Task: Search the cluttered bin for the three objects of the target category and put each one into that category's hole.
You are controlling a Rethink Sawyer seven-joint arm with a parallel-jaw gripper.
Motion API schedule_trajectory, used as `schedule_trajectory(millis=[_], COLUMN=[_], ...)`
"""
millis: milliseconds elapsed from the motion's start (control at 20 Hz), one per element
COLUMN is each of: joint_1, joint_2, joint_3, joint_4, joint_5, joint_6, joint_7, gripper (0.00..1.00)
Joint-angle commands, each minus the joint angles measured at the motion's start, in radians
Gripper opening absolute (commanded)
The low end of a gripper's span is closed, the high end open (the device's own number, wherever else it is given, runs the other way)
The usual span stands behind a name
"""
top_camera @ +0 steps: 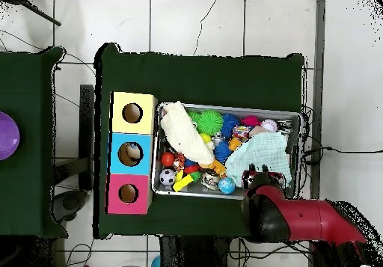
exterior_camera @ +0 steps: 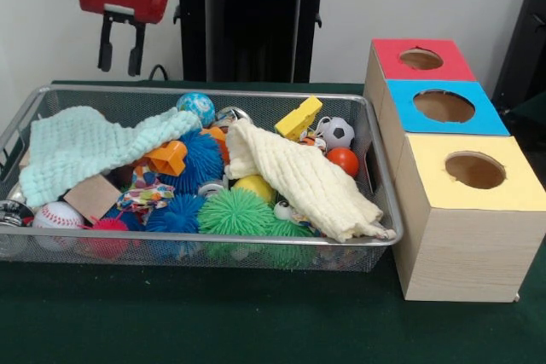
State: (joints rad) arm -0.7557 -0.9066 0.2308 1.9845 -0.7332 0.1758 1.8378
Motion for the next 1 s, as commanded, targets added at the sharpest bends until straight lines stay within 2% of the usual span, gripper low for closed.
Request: schedule_trajectory(millis=[50, 550, 850, 1000], joint_1=[0.019, 0.028, 0.041, 0.026], joint_2=[0.026, 0.086, 0.157, 0.188], joint_3=[0.072, 0.047, 0.018, 0.029], joint_4=[0.015, -0.036, -0.096, -0.116], joint_5=[-0.053, -0.093, -0.143, -0.158], joint_6=[0.001, -0.042, -0.083, -0.095], joint_7=[-0.018, -0.009, 0.009, 0.006], gripper=[1.0, 1.0, 1.0, 1.0])
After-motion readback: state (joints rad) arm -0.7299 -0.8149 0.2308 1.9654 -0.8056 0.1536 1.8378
